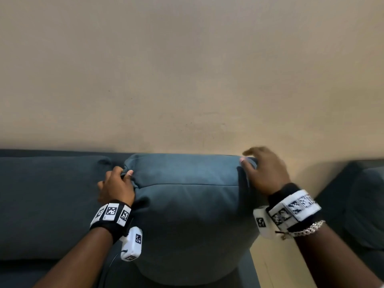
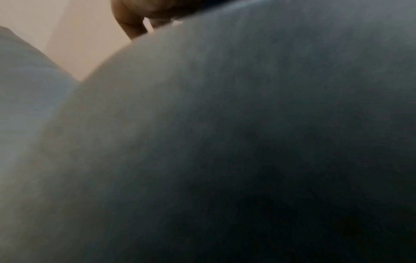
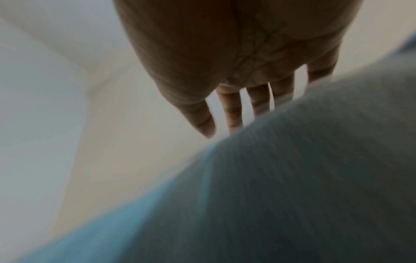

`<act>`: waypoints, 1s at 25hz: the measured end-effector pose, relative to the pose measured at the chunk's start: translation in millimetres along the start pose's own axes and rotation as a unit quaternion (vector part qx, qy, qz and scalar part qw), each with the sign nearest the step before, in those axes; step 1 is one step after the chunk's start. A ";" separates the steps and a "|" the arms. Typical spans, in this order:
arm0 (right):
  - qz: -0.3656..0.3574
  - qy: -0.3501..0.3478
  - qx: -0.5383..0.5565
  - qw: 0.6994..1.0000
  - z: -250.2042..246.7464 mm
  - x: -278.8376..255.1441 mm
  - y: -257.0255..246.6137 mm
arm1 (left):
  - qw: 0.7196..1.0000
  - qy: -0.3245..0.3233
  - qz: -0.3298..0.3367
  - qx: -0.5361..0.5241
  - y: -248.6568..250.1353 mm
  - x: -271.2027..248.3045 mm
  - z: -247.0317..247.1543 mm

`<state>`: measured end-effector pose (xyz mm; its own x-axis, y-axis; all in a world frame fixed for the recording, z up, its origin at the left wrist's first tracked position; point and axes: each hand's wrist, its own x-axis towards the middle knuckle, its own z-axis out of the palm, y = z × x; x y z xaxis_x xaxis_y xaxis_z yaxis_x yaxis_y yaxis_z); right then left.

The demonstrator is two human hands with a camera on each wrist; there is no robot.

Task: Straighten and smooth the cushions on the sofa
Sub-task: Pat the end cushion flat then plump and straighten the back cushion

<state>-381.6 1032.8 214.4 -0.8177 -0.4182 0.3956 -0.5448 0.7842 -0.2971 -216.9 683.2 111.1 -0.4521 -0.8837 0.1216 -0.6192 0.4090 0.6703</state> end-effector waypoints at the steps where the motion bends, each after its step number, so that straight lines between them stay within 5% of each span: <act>1: -0.009 0.110 0.066 0.992 -23.7 8.1 0.2 | 1.000 0.013 0.001 -0.004 -0.4 0.9 0.1; 3: -0.025 0.310 0.152 0.938 -48.9 1.8 -1.1 | 1.000 0.020 -0.001 -0.008 -4.0 2.8 -1.6; 4: -0.019 0.337 0.117 0.934 -44.9 -5.1 -1.9 | 1.000 0.021 -0.003 -0.010 -5.7 3.9 -2.7; 5: -0.008 0.281 0.048 0.959 -25.9 -13.3 -2.1 | 1.000 0.021 -0.006 -0.012 -6.5 4.9 -3.6; 6: 0.019 0.120 -0.024 0.992 5.6 -23.7 0.0 | 1.000 0.017 -0.005 -0.010 -6.6 5.9 -4.1; 8: 0.056 -0.144 -0.118 0.981 38.4 -29.5 14.8 | 1.000 0.000 0.006 -0.008 -7.7 4.3 -1.6; 9: 0.075 -0.152 -0.099 0.981 26.7 -19.9 13.2 | 1.000 -0.001 0.010 -0.009 -6.7 3.2 0.4; 11: 0.083 0.010 0.019 0.996 -9.6 5.4 9.1 | 1.000 0.016 0.007 -0.011 -7.6 0.5 1.5; 13: 0.026 0.279 0.145 0.949 -41.7 2.1 -11.5 | 0.999 0.030 0.008 -0.018 -8.2 2.8 1.1; 14: 0.004 0.351 0.181 0.919 -43.6 -5.8 -24.5 | 0.999 0.027 0.005 -0.021 -8.0 4.1 -0.6; 15: -0.008 0.343 0.143 0.928 -29.8 -12.2 -34.0 | 0.999 0.025 0.004 -0.023 -8.0 5.8 -1.0; 16: -0.002 0.231 0.077 0.970 -2.6 -25.1 -45.3 | 1.000 0.020 0.005 -0.022 -7.9 6.5 -1.4; 17: 0.008 0.028 -0.049 0.998 35.9 -34.9 -47.3 | 1.000 0.009 0.008 -0.018 -6.4 7.7 -1.0; 18: 0.022 -0.125 -0.119 0.985 60.4 -36.6 -39.7 | 1.000 -0.009 0.013 -0.011 -6.1 6.8 -0.5; 19: 0.031 -0.208 -0.156 0.965 57.8 -30.4 -39.5 | 1.000 -0.025 0.017 -0.005 -6.9 3.5 0.8; 20: 0.070 -0.202 -0.139 0.967 41.8 -12.8 -44.3 | 0.999 -0.029 0.018 -0.004 -5.8 2.0 1.0; 22: 0.064 -0.018 -0.015 0.998 7.1 10.2 -44.8 | 1.000 -0.009 0.020 -0.014 -7.0 0.4 -1.8; 24: 0.041 0.227 0.110 0.967 -11.1 -1.0 -55.4 | 0.999 0.004 0.024 -0.029 -7.9 4.0 -5.5; 25: 0.041 0.238 0.082 0.967 -4.3 -12.1 -61.9 | 0.999 0.001 0.022 -0.030 -8.4 5.4 -7.3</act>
<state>-337.2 991.4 231.7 -0.7020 -0.0678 0.7089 -0.5354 0.7067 -0.4626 -209.4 673.4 111.4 -0.4767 -0.8654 0.1546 -0.5589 0.4341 0.7065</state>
